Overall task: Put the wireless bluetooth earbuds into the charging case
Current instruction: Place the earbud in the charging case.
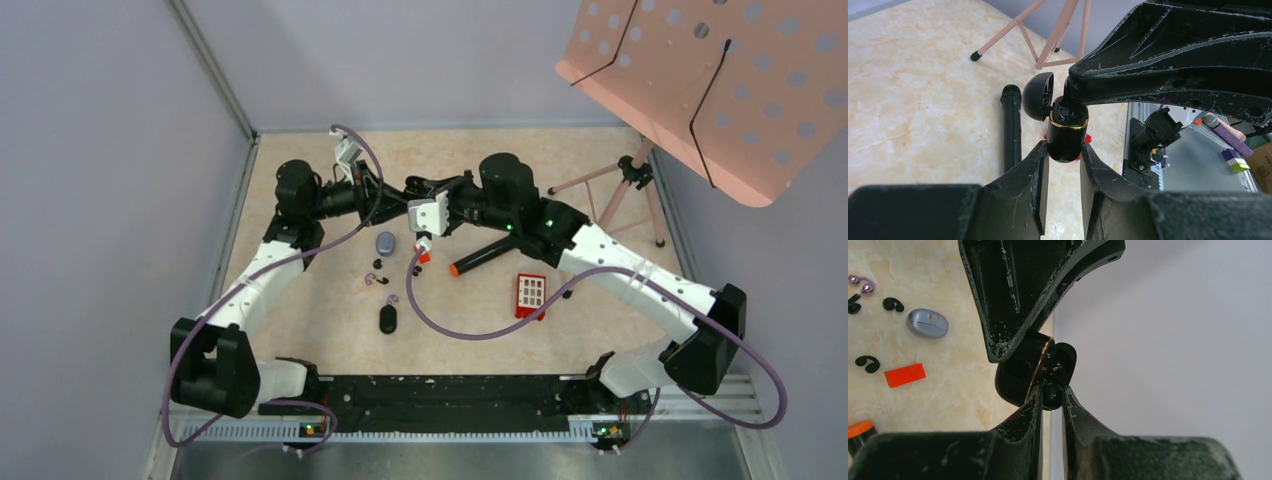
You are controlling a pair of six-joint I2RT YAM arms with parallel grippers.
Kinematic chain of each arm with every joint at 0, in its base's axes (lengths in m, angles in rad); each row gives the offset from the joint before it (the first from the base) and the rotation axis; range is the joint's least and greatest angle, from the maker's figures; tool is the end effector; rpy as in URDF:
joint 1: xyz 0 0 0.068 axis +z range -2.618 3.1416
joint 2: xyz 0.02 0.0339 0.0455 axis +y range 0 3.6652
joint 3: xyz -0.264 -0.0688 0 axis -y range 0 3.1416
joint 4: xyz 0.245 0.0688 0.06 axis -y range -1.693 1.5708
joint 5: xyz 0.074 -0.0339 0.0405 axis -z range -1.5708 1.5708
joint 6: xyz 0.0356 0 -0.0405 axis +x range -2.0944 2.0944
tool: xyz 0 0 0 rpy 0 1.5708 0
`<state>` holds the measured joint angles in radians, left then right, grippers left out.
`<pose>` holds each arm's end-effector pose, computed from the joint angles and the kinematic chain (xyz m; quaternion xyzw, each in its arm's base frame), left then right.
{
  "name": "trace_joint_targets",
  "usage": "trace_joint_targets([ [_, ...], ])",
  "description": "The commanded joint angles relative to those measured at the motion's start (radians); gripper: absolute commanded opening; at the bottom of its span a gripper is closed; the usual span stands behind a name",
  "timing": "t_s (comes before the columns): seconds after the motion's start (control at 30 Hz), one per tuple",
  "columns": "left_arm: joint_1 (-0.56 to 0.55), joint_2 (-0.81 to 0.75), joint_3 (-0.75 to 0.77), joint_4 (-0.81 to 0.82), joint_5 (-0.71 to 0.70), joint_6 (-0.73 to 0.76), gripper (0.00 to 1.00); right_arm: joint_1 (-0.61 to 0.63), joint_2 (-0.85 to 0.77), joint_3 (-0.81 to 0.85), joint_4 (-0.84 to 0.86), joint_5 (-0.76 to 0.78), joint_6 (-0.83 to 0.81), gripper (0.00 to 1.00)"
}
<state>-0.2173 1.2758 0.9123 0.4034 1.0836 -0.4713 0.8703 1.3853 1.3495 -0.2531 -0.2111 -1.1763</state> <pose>0.2707 -0.0920 0.3387 0.2937 0.6359 -0.5449 0.4609 0.2022 0.2514 0.3932 -0.7134 0.3611 -0.0072 0.6006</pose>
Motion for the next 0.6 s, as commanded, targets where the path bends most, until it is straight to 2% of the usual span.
trace_joint_targets([
  [0.0, -0.005, -0.030, -0.007, 0.095, -0.006, 0.026, 0.00, 0.012, 0.001, 0.038, -0.027, -0.040, 0.039, 0.13],
  [0.2, -0.005, -0.026, -0.033, 0.130, -0.017, 0.033, 0.00, 0.010, -0.015, 0.090, -0.072, -0.030, 0.077, 0.27],
  [0.33, -0.005, -0.019, -0.048, 0.161, -0.019, 0.038, 0.00, 0.010, -0.020, 0.128, -0.144, -0.030, 0.118, 0.43],
  [0.5, -0.005, -0.014, -0.053, 0.175, -0.005, 0.048, 0.00, 0.007, -0.009, 0.192, -0.220, -0.015, 0.193, 0.51],
  [0.57, -0.005, -0.018, -0.057, 0.175, 0.010, 0.064, 0.00, -0.025, 0.021, 0.280, -0.289, -0.043, 0.306, 0.52],
])
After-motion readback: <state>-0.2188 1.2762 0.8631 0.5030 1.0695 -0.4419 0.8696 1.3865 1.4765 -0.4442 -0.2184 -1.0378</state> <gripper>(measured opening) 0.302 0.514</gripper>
